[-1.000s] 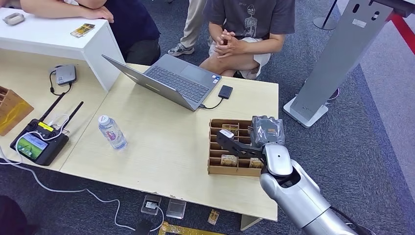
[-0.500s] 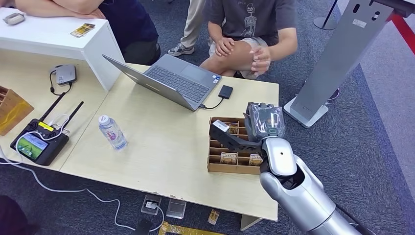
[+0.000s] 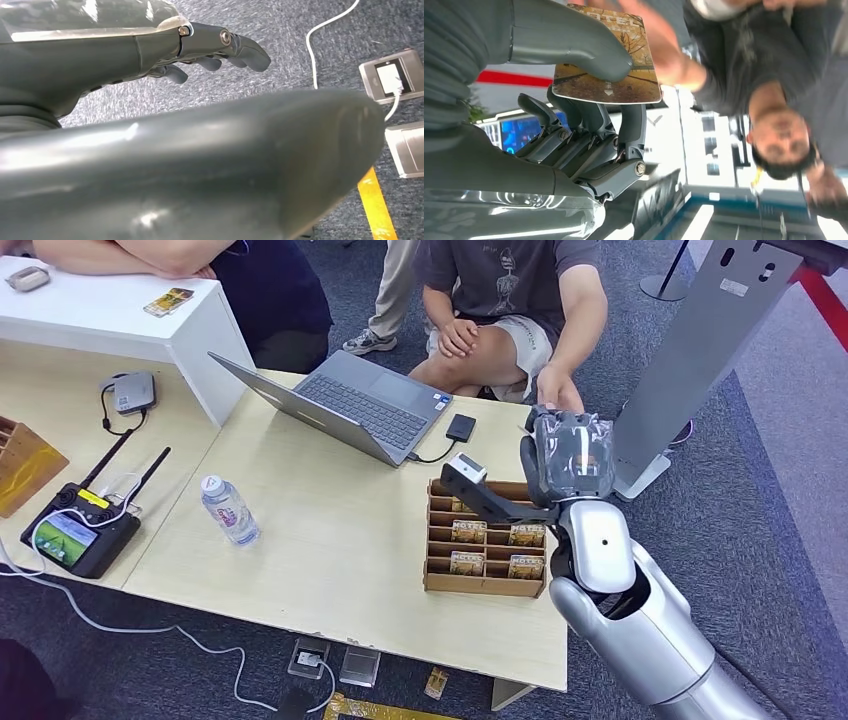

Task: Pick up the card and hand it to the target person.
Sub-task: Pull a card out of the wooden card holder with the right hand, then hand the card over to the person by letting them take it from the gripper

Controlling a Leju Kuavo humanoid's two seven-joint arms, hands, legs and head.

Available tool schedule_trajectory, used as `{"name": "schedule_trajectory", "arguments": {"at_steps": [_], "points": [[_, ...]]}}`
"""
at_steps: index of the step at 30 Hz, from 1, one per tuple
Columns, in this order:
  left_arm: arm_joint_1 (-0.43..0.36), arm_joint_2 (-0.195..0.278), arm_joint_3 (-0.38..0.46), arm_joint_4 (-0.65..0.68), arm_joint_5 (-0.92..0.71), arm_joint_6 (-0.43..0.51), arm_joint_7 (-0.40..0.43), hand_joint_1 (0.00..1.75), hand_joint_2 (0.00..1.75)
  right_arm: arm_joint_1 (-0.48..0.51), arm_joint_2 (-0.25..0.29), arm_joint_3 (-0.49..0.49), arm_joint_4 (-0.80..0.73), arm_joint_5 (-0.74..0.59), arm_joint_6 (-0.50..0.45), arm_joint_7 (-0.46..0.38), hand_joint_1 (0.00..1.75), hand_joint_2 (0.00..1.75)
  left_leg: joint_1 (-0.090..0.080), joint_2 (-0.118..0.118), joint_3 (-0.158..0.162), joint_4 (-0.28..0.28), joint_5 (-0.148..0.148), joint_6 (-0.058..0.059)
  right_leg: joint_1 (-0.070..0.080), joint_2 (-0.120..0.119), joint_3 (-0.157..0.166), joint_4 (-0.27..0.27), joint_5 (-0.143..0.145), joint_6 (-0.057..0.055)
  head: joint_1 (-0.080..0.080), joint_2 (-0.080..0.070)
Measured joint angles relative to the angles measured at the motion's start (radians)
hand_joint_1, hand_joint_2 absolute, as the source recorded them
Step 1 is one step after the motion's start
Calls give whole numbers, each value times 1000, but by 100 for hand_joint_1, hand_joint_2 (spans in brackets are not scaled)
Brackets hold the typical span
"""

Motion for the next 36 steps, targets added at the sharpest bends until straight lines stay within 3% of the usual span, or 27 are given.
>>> {"name": "schedule_trajectory", "arguments": {"at_steps": [5,11,19,20,21,24,25,36], "points": [[0,0,-1,1,-10,-1,-2,0,0,-44,0,-8,43,54,-94,-30,166,175,0,0,0,0,0,0,0,0,0,0,0,0,0,0],[-1,-1,-1,2,-21,-8,-2,0,0,-85,2,-8,135,106,-210,-56,161,175,0,0,-1,0,0,0,0,0,0,0,0,0,0,0],[-1,-3,-2,2,-22,-7,-1,0,0,-125,26,-1,290,148,-260,-80,151,175,0,0,-1,0,0,0,0,0,0,0,0,0,0,0],[-1,-3,-2,2,-22,-7,-1,0,0,-130,31,2,311,151,-263,-84,143,175,0,0,-1,0,0,0,0,0,0,0,0,0,0,0],[-1,-3,-2,2,-21,-6,-1,0,0,-135,36,5,332,152,-265,-88,120,175,0,0,-1,0,0,0,0,0,0,0,0,0,0,0],[-1,-4,-2,2,-20,-2,-1,0,0,-146,53,14,393,143,-273,-99,18,175,0,0,-1,0,0,0,0,0,0,0,0,0,0,0],[-1,-4,-2,2,-20,-1,-1,0,0,-149,58,17,413,140,-275,-101,2,175,0,0,-1,0,0,0,0,0,0,0,0,0,0,0],[-1,-5,-2,3,-18,2,2,0,0,-161,108,41,557,90,-306,-119,0,175,0,0,-1,0,0,0,0,0,0,0,0,0,0,0]]}}
